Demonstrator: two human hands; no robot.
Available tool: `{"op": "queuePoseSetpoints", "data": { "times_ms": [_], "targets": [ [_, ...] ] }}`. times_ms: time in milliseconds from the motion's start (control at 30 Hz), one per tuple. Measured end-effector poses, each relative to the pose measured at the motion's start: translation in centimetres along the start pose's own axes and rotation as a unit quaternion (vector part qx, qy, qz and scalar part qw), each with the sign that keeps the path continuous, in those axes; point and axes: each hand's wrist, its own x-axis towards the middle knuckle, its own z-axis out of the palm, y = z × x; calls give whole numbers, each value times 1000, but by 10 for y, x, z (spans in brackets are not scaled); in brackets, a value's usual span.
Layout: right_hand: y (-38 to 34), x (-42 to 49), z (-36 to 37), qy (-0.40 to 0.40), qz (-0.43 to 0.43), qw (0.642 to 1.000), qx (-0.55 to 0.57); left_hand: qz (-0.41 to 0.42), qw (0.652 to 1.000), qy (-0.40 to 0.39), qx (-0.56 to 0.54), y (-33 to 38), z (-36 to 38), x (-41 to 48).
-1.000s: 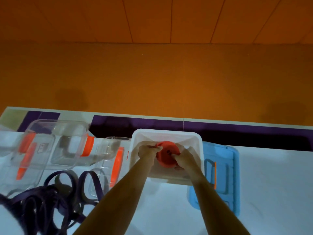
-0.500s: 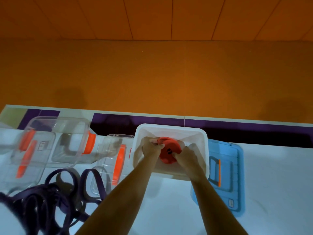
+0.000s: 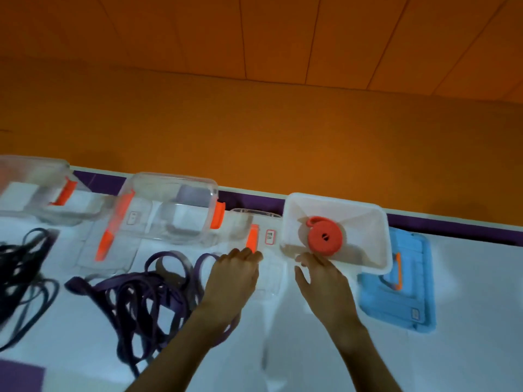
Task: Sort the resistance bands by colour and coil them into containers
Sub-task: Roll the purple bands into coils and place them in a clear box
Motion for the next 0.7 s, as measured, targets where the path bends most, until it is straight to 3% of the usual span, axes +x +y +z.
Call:
{"op": "queuePoseSetpoints", "data": {
  "times_ms": [133, 333, 500, 700],
  "targets": [
    [-59, -36, 59, -76, 10, 997, -29, -7, 999, -45, 18, -82, 13, -66],
    [-127, -61, 155, -168, 138, 976, 19, -22, 997, -64, -21, -192, 38, -137],
    [-158, -51, 204, -116, 274, 947, 123, -43, 994, -94, -43, -234, 42, -174],
    [-170, -42, 226, -32, 371, 919, 128, -52, 984, -70, -153, -254, 46, -195]
  ]
}}
